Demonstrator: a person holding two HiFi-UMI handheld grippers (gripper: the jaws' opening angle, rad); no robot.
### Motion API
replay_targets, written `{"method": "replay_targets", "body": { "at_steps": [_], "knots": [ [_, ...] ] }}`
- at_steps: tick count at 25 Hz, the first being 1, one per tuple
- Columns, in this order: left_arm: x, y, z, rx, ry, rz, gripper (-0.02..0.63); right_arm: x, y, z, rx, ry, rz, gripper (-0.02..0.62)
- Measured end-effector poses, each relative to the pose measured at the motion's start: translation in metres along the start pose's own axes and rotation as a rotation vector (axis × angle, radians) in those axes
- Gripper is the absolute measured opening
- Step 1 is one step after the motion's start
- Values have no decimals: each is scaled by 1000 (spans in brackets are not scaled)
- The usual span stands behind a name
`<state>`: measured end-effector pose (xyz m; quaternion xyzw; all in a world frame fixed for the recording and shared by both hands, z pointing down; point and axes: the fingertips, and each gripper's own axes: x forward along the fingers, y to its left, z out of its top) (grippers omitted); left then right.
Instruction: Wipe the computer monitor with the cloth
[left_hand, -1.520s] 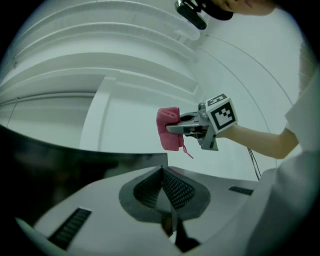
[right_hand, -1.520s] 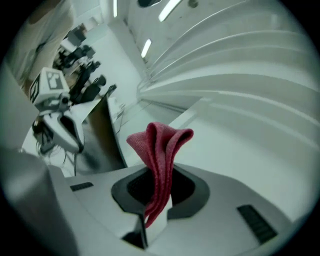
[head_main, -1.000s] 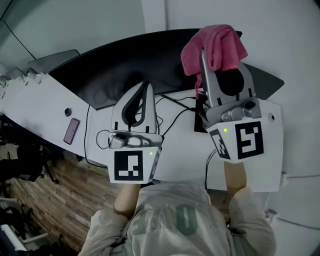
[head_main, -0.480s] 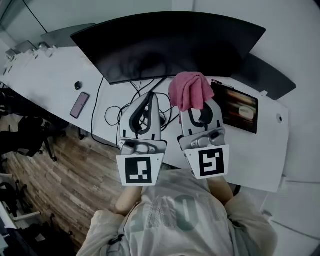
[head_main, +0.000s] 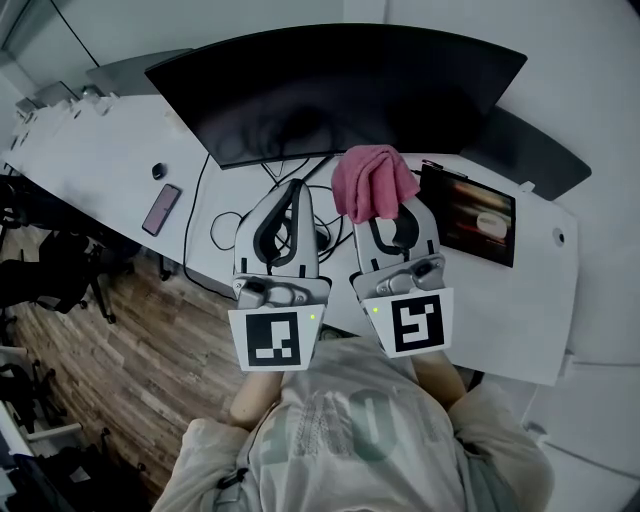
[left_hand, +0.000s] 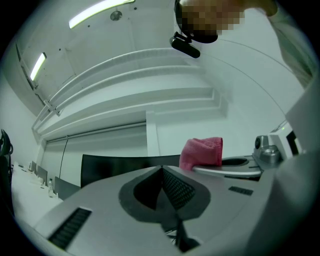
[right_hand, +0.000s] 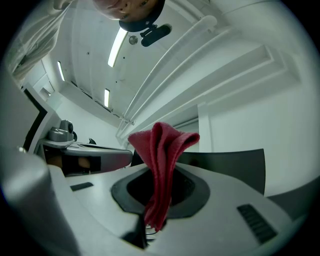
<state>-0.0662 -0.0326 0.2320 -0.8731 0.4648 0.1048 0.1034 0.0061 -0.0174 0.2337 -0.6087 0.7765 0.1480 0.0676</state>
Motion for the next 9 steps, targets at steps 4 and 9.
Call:
{"method": "replay_targets", "body": {
  "at_steps": [4,9],
  "knots": [
    [0,-1,2,6,-3,-4,15,-1,0,-2,11,3,-3,54],
    [3,-1,2,12,-2,-2,15,0,-2,-2,15,-1,2,54]
  ]
}}
